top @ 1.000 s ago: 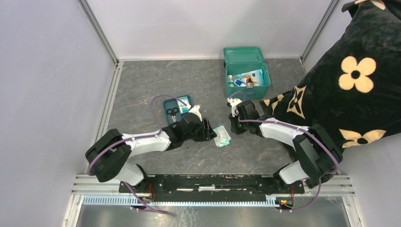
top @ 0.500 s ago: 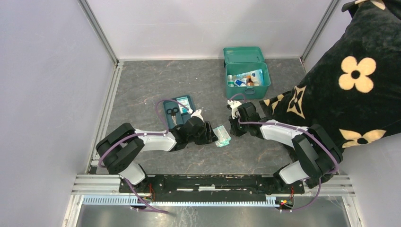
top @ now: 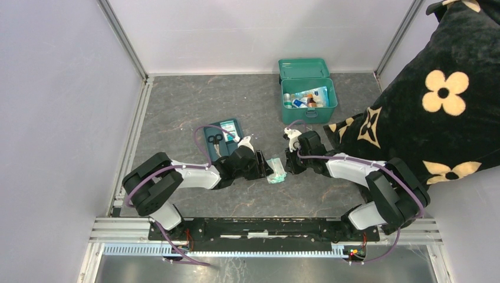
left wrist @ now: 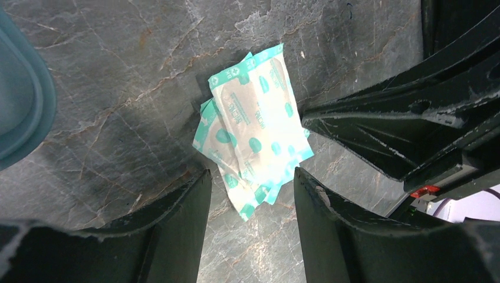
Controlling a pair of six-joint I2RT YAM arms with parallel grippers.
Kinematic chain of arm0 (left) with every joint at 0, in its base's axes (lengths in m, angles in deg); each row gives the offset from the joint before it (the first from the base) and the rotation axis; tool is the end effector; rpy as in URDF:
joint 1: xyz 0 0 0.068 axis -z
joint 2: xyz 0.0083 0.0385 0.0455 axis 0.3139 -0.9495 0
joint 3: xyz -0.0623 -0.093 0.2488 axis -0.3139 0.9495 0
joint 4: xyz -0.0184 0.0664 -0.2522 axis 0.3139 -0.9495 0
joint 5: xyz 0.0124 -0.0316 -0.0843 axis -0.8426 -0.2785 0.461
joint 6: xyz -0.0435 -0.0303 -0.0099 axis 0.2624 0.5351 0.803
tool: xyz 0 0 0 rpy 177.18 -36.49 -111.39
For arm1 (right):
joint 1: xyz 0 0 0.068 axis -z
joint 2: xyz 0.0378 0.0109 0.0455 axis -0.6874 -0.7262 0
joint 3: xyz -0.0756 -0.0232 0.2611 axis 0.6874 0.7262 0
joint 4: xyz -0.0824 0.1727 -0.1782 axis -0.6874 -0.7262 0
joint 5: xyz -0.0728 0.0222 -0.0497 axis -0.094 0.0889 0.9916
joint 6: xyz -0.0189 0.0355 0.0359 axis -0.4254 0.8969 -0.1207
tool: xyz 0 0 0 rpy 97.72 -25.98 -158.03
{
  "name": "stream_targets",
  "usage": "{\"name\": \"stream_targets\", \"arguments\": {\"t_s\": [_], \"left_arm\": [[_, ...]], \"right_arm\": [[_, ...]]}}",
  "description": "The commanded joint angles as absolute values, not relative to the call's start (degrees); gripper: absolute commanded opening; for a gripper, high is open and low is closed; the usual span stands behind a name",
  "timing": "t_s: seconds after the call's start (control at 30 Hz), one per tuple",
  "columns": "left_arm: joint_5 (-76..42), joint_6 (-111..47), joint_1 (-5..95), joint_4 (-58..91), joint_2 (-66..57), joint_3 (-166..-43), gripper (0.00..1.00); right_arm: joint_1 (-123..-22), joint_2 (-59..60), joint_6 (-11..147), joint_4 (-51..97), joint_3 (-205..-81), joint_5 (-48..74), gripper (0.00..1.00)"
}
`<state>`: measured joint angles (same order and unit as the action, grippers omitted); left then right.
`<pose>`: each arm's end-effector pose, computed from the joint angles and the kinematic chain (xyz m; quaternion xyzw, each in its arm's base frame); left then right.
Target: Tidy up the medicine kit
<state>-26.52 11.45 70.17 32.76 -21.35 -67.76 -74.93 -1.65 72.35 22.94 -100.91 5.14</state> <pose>0.1855 -0.2348 0.1381 -0.0263 0.8994 -0.3432 0.2694 0.2184 0.1452 0.1447 -0.2102 0.9089 0.2434 0.2654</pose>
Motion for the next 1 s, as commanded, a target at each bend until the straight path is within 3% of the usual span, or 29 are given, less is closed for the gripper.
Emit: {"name": "stream_targets", "arguments": {"t_s": [0.0,0.63,0.97], "left_arm": [[-28.82,12.67,70.50,29.49,-24.34,-65.88,0.61],[-26.73,11.14,70.50,32.58,-26.59,-65.79,0.51],[-25.80,10.39,70.59,33.27,-27.26,-66.50,0.36]], "right_arm": [[-75.44,-0.50,72.78,21.56,-99.22,2.59,0.05],[-75.75,-1.43,74.11,23.31,-98.42,0.89,0.05],[-75.74,-2.24,74.21,23.32,-98.24,0.62,0.05]]}}
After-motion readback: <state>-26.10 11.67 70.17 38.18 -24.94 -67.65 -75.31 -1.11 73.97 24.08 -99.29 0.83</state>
